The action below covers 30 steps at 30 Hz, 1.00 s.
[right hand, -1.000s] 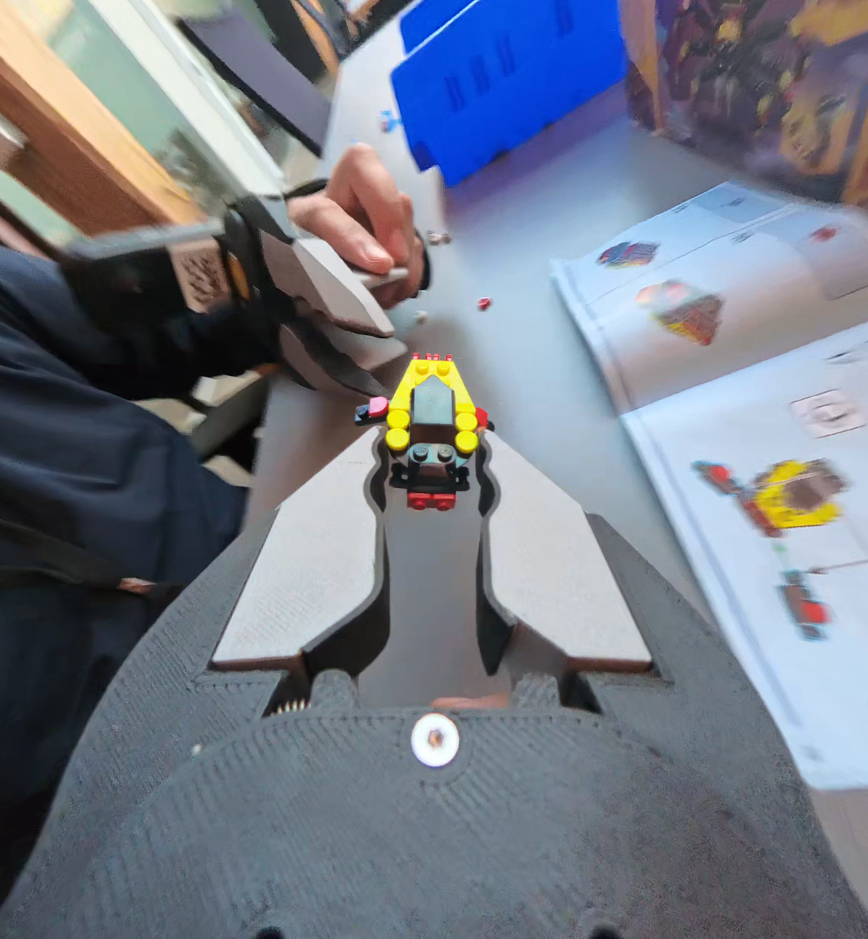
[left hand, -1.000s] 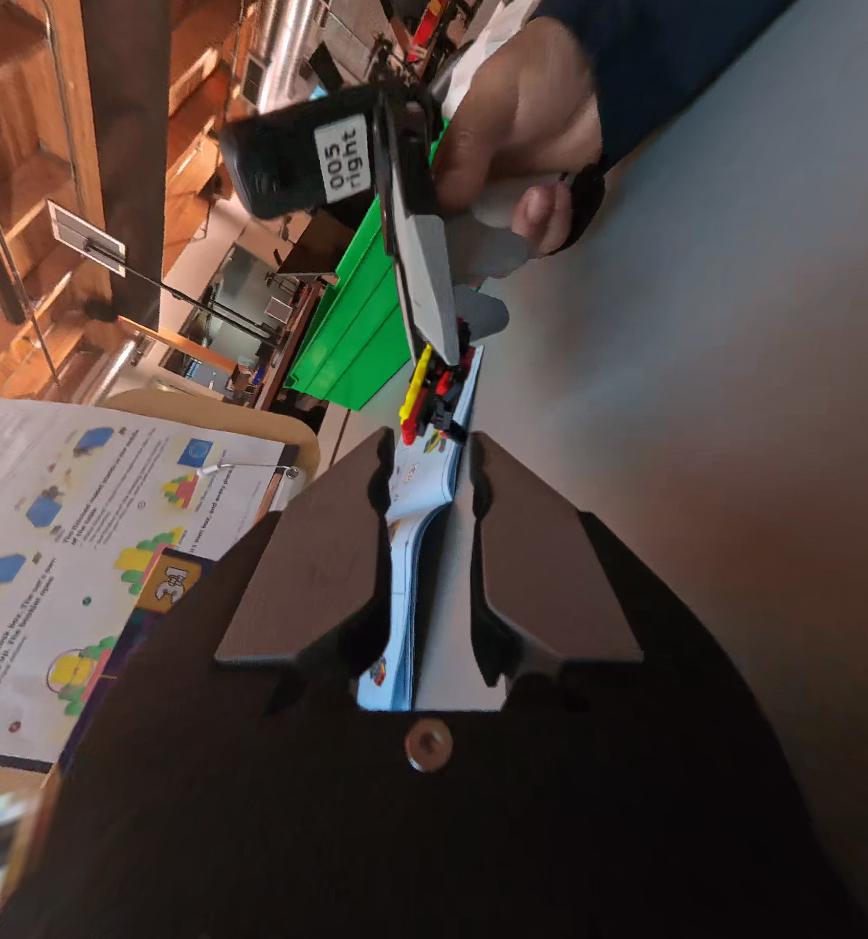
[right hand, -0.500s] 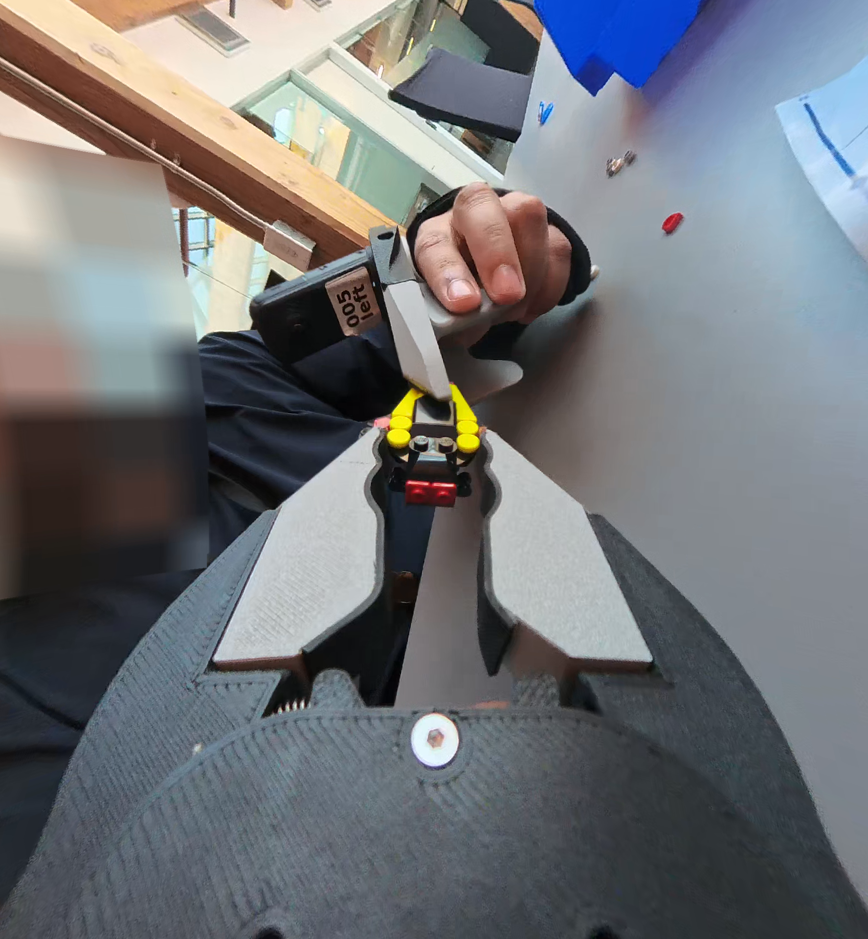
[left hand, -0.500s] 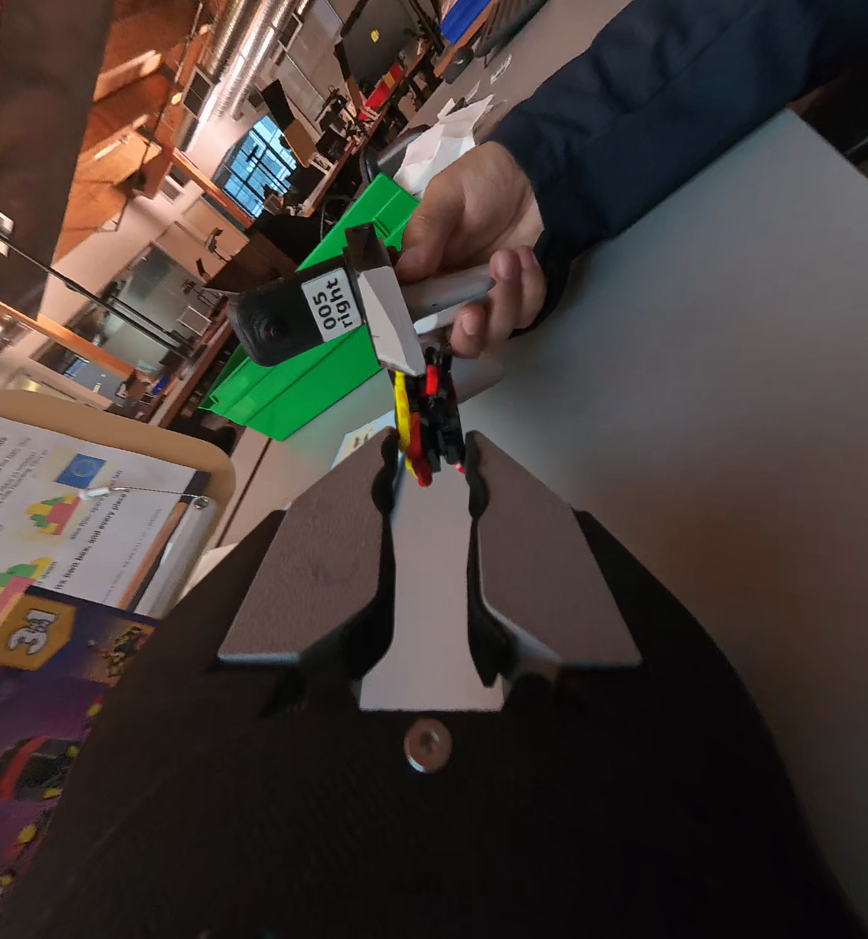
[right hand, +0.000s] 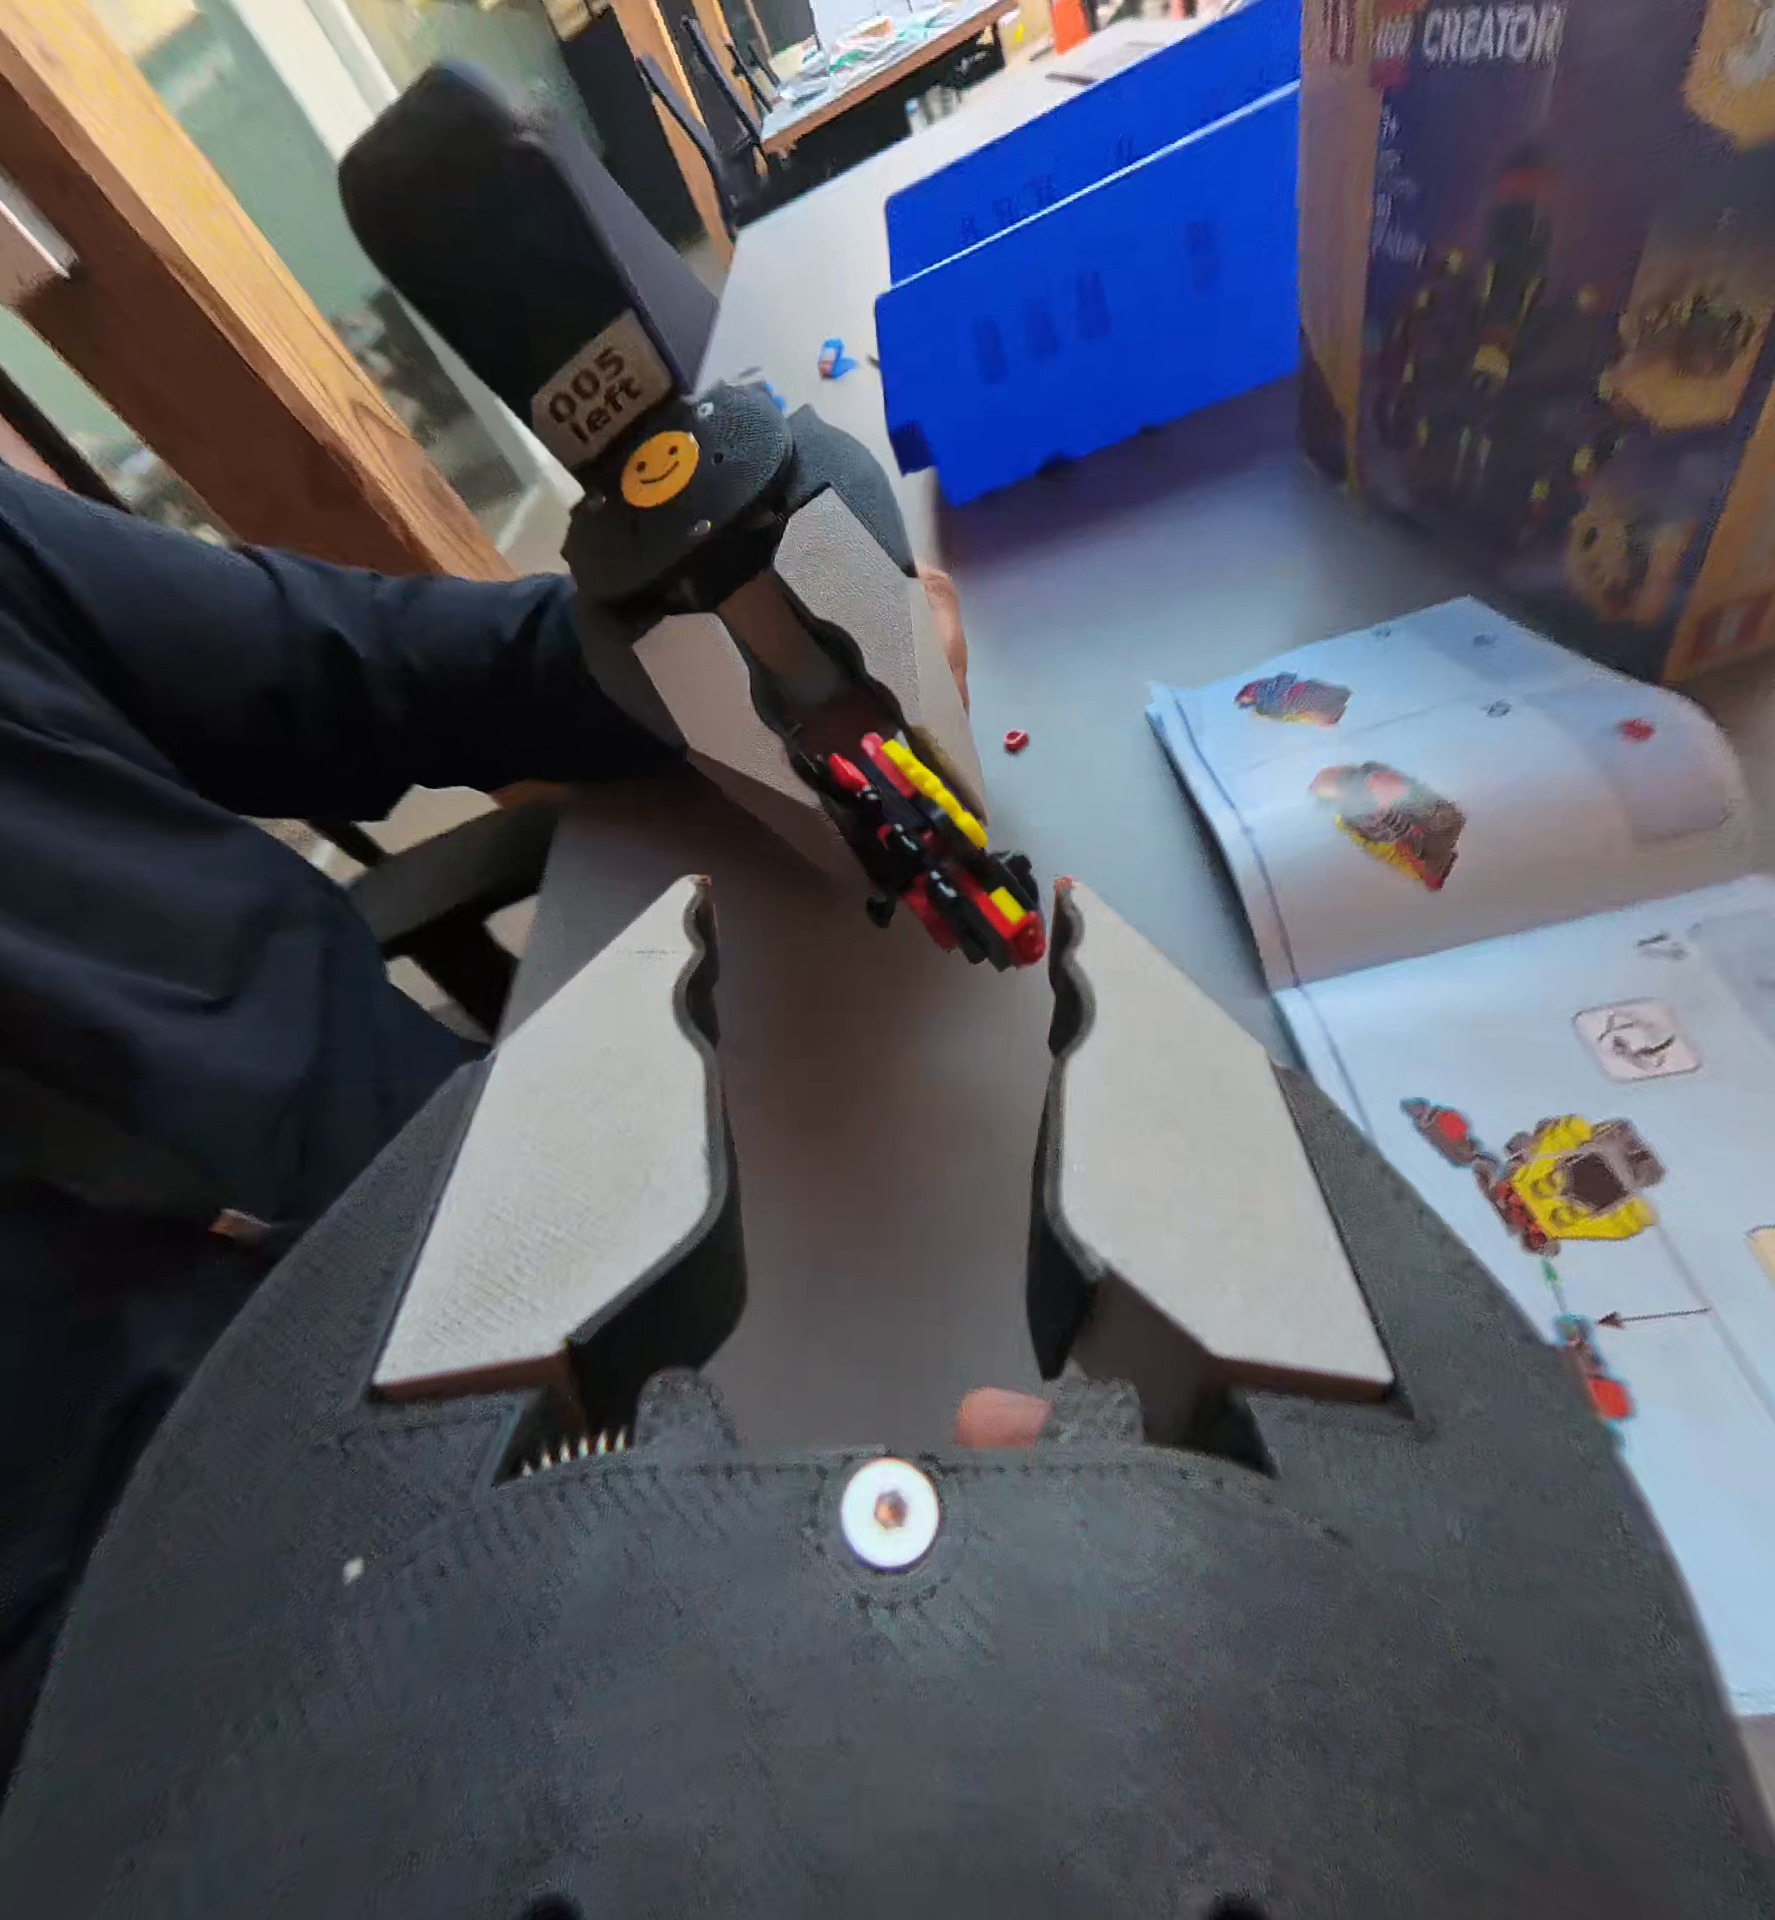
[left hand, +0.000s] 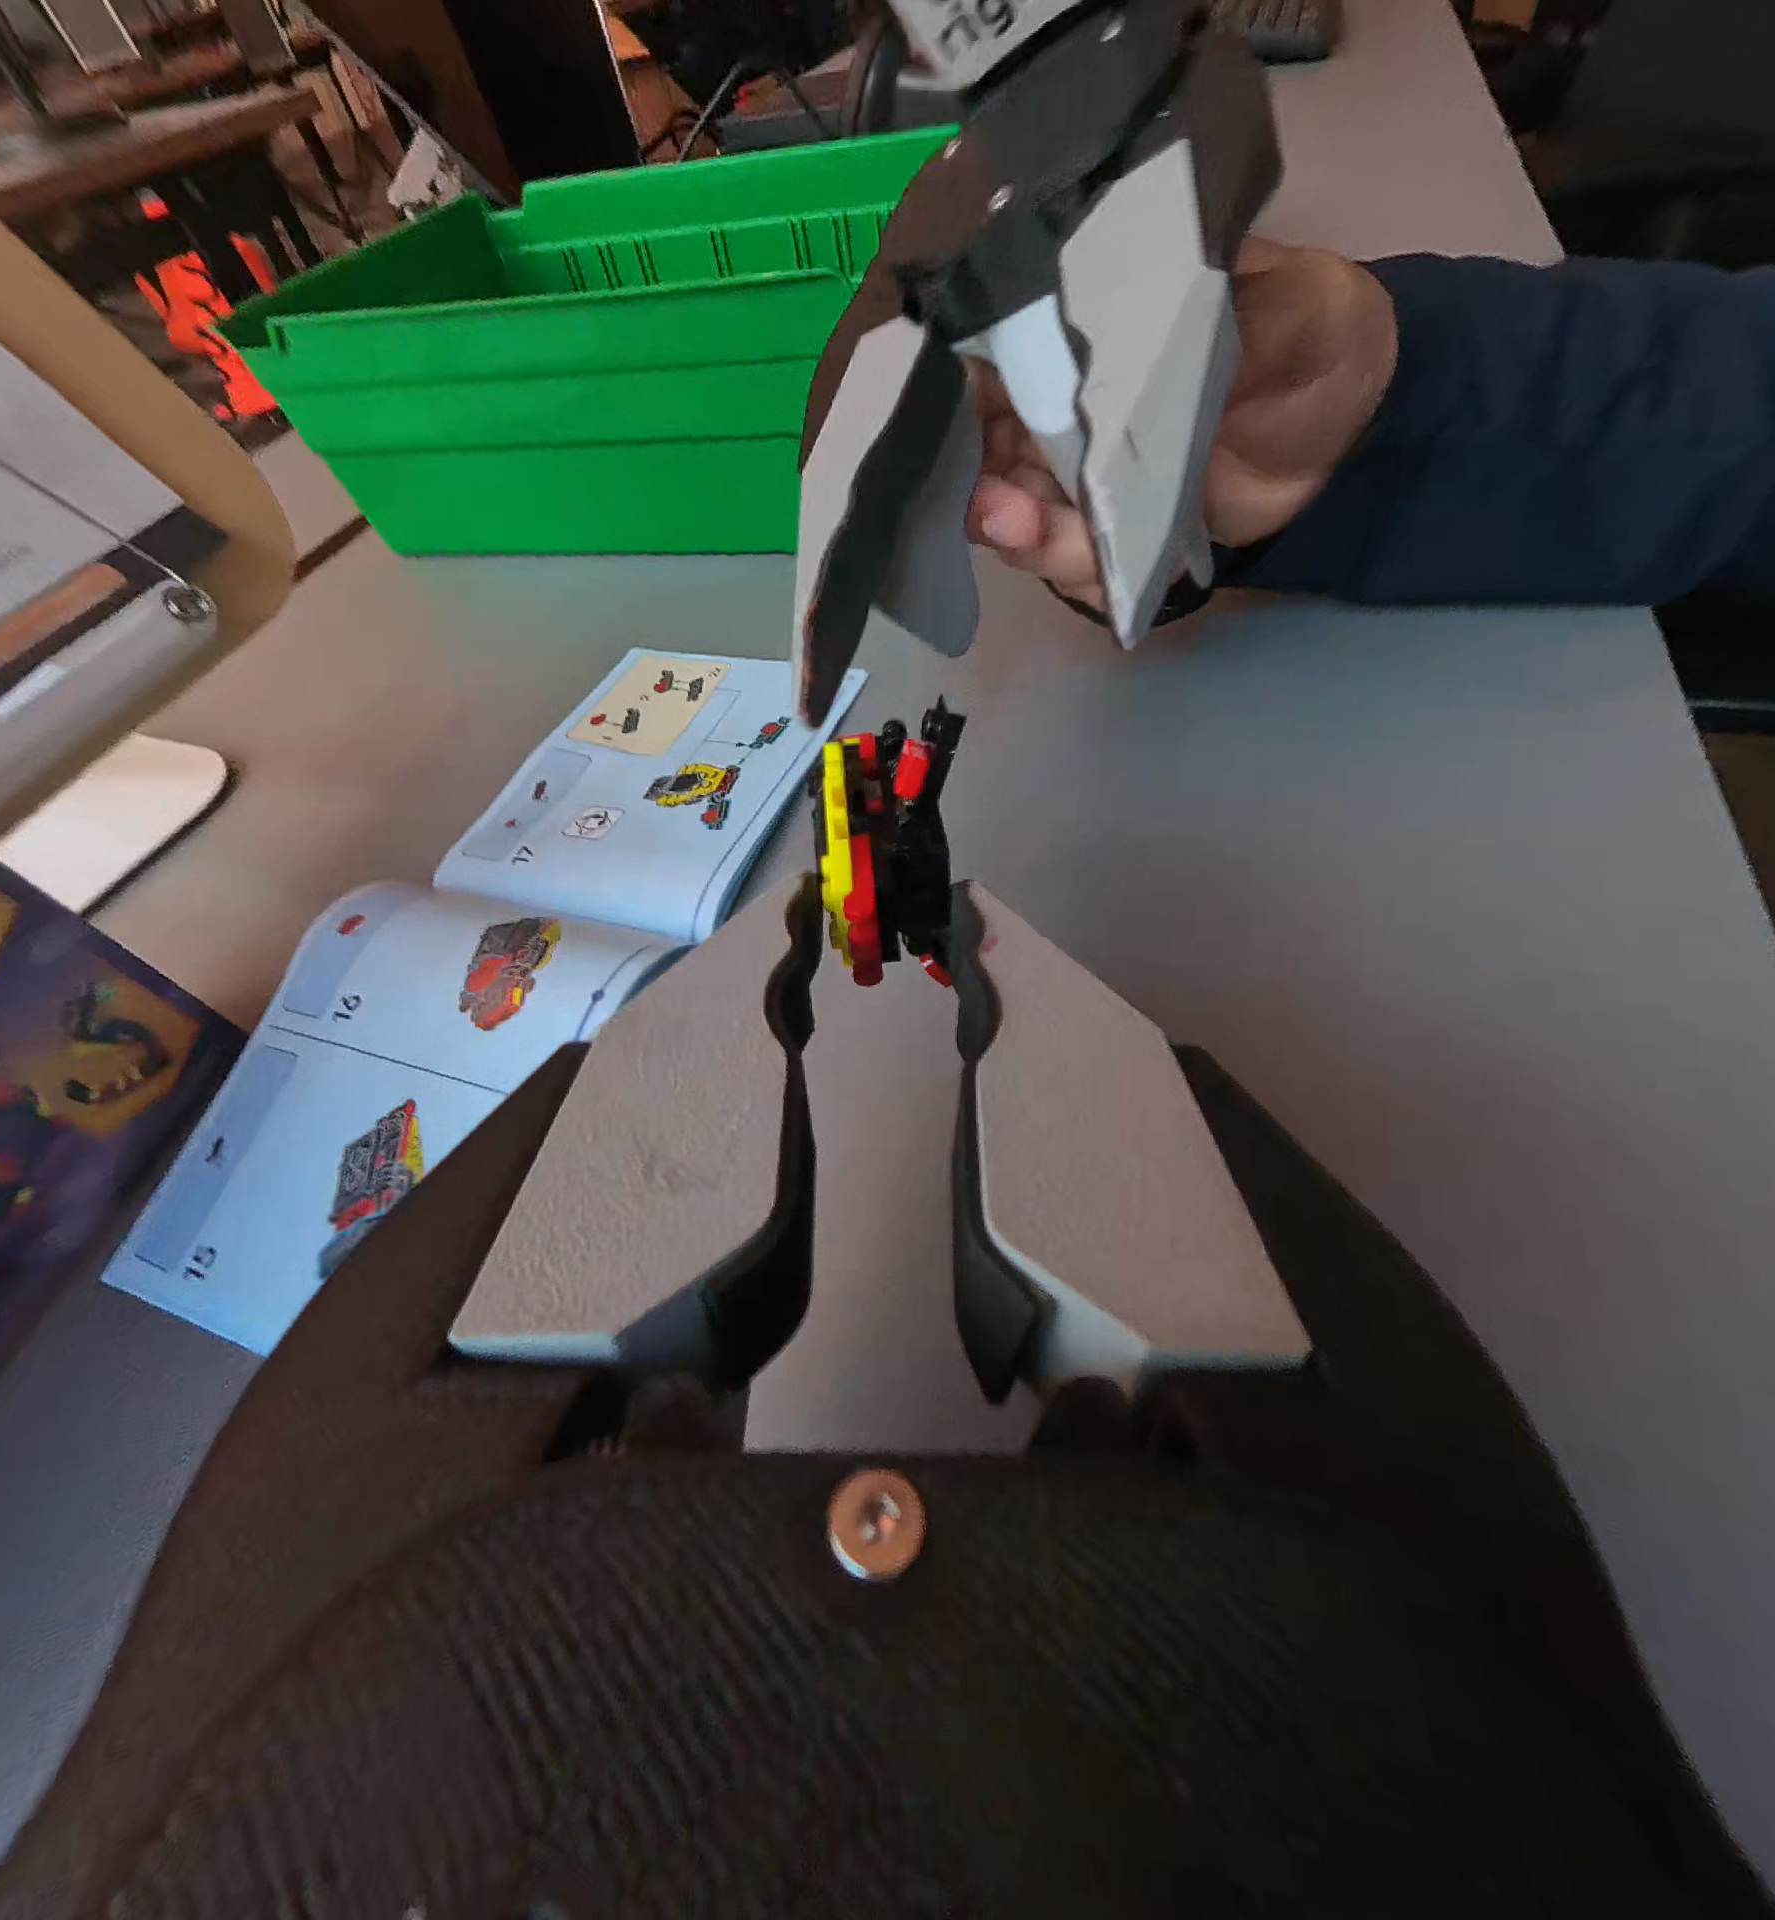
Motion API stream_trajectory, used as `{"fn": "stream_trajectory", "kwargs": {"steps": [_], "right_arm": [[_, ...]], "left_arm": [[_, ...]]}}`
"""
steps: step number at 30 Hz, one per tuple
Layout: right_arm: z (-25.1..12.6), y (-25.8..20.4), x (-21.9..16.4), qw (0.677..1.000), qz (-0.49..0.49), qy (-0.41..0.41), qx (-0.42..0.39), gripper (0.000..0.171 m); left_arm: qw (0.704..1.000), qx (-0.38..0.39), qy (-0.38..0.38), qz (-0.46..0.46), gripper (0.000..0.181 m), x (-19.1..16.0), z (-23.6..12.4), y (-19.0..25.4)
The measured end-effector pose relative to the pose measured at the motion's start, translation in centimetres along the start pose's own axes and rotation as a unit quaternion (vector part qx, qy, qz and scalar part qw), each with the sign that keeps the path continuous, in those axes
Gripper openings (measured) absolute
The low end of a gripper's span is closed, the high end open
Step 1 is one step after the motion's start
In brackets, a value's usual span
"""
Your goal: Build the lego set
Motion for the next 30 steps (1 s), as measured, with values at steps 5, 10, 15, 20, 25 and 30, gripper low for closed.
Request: {"fn": "stream_trajectory", "kwargs": {"steps": [5, 10, 15, 20, 25, 30], "right_arm": [[1.6, -1.0, 0.0, 0.989, -0.128, -0.02, -0.071, 0.044], [2.1, -1.8, -0.2, 0.991, -0.126, -0.019, -0.036, 0.007], [2.2, -2.0, -0.3, 0.997, -0.077, -0.013, 0.006, 0.005], [2.4, -1.6, -0.9, 0.997, 0.025, -0.022, 0.068, 0.003], [2.6, -1.3, -1.1, 0.996, 0.048, -0.023, 0.072, 0.003], [1.9, -1.0, -0.5, 0.998, 0.026, -0.004, 0.053, 0.029]], "left_arm": [[0.999, -0.023, -0.015, -0.028, 0.022, -0.2, 0.3, 0.6], [0.999, -0.036, -0.025, -0.015, 0.022, -0.4, 0.6, 1.4], [0.999, -0.047, -0.026, -0.009, 0.022, -0.4, 0.5, 1.7], [0.997, -0.049, -0.048, 0.026, 0.022, -0.9, 0.7, 2.3], [0.997, -0.052, -0.055, 0.022, 0.022, -1.1, 0.7, 2.2], [0.997, -0.052, -0.049, 0.0, 0.021, -1.0, 0.6, 1.8]]}}
Point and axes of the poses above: each gripper's, where its closed fingertips meet, z out along the fingers, x out of its top, y = z × x across the jaws, the point moved 3 cm from there along -z, back along the fingers
